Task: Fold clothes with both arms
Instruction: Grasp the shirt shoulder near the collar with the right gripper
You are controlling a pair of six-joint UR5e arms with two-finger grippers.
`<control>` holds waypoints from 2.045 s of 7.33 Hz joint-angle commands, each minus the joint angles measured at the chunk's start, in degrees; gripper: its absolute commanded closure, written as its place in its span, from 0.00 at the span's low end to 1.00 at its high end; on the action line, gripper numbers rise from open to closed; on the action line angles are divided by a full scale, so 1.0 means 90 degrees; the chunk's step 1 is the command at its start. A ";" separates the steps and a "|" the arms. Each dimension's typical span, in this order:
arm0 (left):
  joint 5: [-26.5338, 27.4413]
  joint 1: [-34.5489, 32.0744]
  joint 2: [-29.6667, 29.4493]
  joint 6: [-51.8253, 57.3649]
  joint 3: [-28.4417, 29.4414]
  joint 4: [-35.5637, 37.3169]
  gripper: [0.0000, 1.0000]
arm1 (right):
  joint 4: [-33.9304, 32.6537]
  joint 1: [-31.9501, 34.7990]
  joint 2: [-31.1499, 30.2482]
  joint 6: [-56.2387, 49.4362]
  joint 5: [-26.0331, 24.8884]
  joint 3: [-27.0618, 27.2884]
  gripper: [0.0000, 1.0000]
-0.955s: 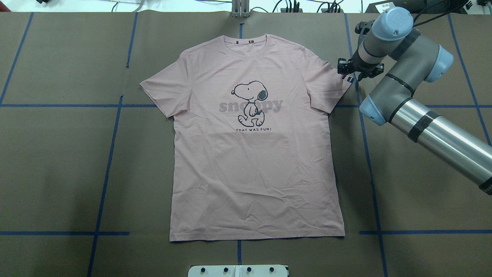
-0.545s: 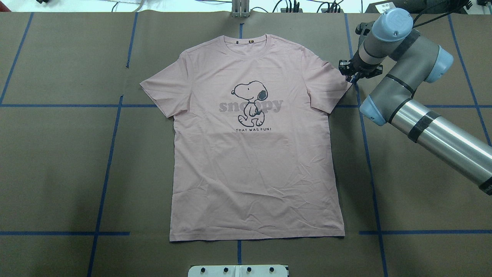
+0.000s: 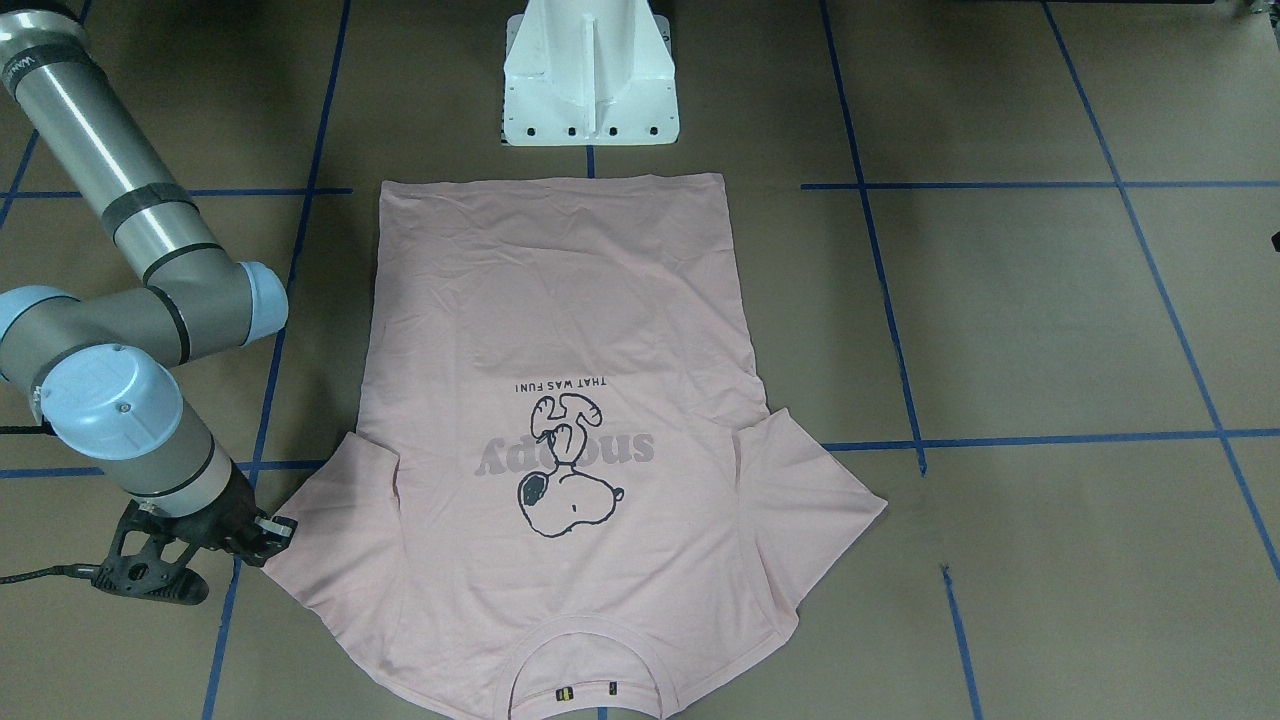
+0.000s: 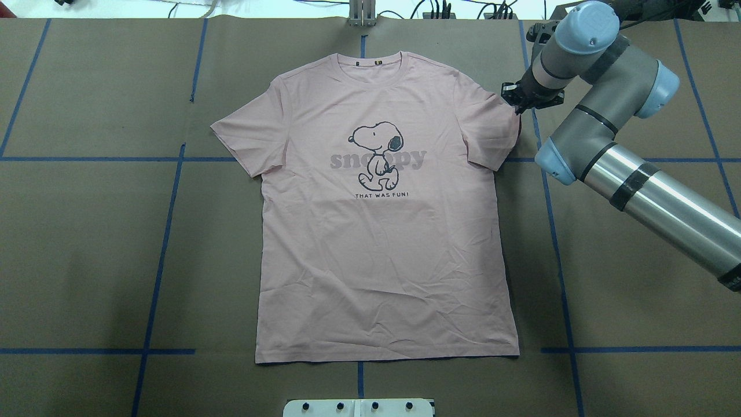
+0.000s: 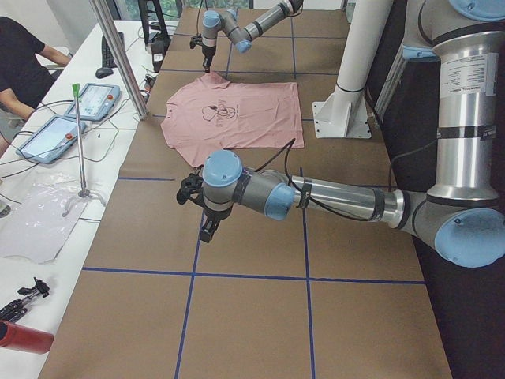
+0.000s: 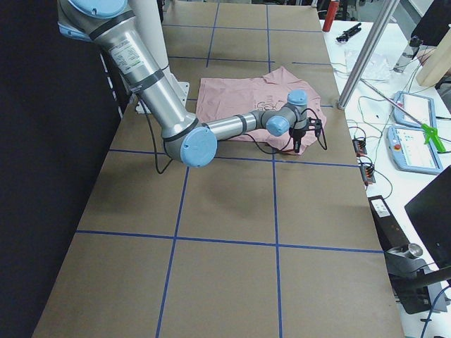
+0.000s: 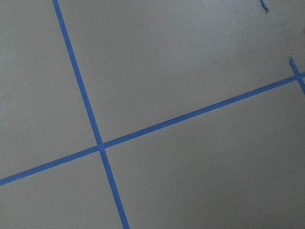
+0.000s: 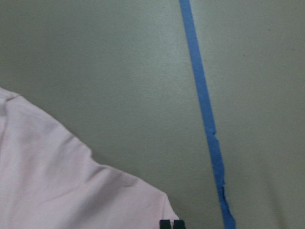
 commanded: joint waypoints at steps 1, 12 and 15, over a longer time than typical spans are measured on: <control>-0.0008 0.0006 0.0005 -0.0002 0.0005 0.0002 0.00 | -0.0014 -0.0415 0.0305 0.0311 -0.0056 0.0252 1.00; -0.0008 0.1301 -0.1601 -0.2771 0.0433 0.0002 0.00 | -0.0033 -0.0663 0.1430 0.0313 -0.0877 -0.0804 0.00; 0.0828 0.2462 -0.3124 -0.4526 0.1708 -0.0376 0.00 | -0.0072 -0.0226 0.0497 0.0313 -0.0120 0.0628 0.00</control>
